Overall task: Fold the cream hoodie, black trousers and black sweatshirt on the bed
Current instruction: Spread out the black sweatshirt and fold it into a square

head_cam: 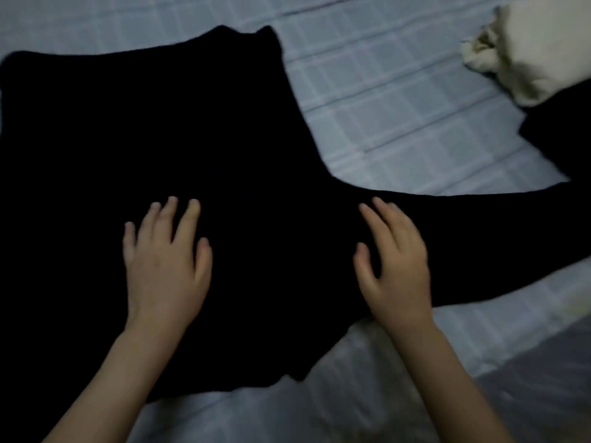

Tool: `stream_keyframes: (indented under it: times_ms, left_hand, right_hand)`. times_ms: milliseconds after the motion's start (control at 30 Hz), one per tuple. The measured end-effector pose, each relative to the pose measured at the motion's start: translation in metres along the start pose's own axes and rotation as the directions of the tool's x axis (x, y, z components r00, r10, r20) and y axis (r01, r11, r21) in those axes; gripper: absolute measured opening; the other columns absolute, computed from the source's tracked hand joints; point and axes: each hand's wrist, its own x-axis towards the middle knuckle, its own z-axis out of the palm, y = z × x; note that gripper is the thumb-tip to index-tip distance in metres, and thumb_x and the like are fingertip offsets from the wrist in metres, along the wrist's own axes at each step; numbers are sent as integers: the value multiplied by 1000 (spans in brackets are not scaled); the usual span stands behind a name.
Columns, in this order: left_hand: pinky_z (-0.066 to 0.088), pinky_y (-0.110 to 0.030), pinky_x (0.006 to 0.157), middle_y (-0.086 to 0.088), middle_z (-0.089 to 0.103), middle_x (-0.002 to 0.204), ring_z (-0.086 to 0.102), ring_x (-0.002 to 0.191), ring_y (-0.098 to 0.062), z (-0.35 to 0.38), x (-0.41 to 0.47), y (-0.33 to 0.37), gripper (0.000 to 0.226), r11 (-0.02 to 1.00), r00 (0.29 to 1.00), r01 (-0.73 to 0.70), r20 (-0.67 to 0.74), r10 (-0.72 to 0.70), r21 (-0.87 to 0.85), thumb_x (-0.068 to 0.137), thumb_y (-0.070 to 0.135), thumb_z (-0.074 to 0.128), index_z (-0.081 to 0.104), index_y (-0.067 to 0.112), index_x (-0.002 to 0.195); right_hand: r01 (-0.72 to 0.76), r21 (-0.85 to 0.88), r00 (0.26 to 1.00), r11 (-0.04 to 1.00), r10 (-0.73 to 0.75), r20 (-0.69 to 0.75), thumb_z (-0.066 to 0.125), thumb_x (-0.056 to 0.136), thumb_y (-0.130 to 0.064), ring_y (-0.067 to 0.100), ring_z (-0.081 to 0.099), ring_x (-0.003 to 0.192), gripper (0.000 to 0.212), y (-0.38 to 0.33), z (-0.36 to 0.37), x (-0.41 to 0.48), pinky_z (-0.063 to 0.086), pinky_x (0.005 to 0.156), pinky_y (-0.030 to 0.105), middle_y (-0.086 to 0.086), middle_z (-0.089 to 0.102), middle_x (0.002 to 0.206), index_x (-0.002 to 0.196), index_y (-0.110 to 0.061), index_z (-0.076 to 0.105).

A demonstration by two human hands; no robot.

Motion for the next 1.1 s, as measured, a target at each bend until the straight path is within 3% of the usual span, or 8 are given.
stream_keyframes:
  times_ms: [233,400,567,667,833,900,967,1100]
  left_hand:
    - [23,-55,116,-8,45,150,37,141,-31,56,6,187,56,885,890,-423,95,446,-197,92,35,36,46,18,145]
    - [19,-57,116,-1,39,154,31,145,-28,108,9,257,56,830,796,-540,237,557,-139,94,40,31,41,27,147]
    - [17,-56,116,-1,38,155,30,144,-27,137,9,256,54,830,804,-556,221,552,-48,97,40,32,38,29,149]
    - [18,-55,116,-1,38,155,30,144,-27,140,9,255,54,827,807,-560,193,558,-48,97,39,32,36,29,150]
    - [18,-55,116,-2,37,155,30,144,-28,140,9,257,55,830,813,-557,186,552,-32,97,39,32,35,30,150]
    - [17,-54,117,-1,37,155,30,144,-28,142,10,257,55,828,812,-560,178,556,-31,97,39,31,34,30,151]
    - [17,-54,117,-1,36,155,30,144,-28,143,11,256,55,824,809,-565,176,561,-30,97,40,31,33,30,151]
    - [18,-54,116,-1,38,154,31,144,-28,140,10,259,54,821,800,-568,199,566,-52,97,40,32,37,30,150]
  right_hand:
    - [-411,-326,907,851,418,-51,42,91,-39,51,37,130,57,164,-85,-40,35,106,60,21,43,149,141,-13,54]
    - [-535,-361,820,764,572,-4,37,91,-51,46,39,124,57,220,-87,-51,35,102,55,17,38,150,139,-25,54]
    - [-696,75,688,714,694,-214,62,95,-26,21,41,118,46,245,-98,-39,26,102,7,17,28,150,139,-19,52]
    - [-762,194,600,617,787,-147,67,92,-26,20,55,116,60,258,-111,-27,41,91,13,13,23,152,146,-30,41]
    - [-623,617,542,481,834,-103,74,82,1,-26,56,81,70,273,-120,-11,43,66,-2,-9,55,118,143,-18,46]
    - [-599,674,545,432,837,-53,71,83,3,-17,62,82,62,275,-121,-9,46,67,3,-21,63,109,137,-18,53]
    - [-597,660,583,456,812,-33,67,86,4,-1,58,66,59,275,-125,-10,46,60,8,-5,63,104,138,-22,54]
    - [-524,640,708,562,705,-39,61,90,6,1,39,54,65,255,-126,-7,37,57,8,-1,37,88,147,-22,44]
